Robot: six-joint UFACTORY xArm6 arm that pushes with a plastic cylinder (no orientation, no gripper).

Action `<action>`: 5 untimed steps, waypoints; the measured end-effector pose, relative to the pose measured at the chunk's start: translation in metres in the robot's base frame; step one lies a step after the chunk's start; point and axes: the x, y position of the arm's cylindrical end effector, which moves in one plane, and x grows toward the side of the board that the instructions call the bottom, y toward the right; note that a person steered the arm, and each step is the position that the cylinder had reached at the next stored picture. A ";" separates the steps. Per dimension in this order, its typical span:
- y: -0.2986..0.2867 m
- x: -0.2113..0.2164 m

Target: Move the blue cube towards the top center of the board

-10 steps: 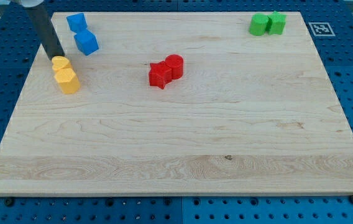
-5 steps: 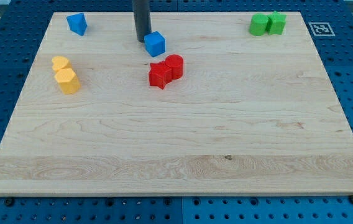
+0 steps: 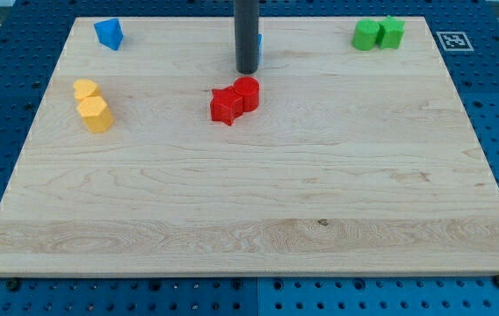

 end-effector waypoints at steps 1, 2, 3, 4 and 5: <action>0.026 -0.004; 0.028 -0.037; 0.028 -0.042; 0.029 -0.013; 0.023 -0.002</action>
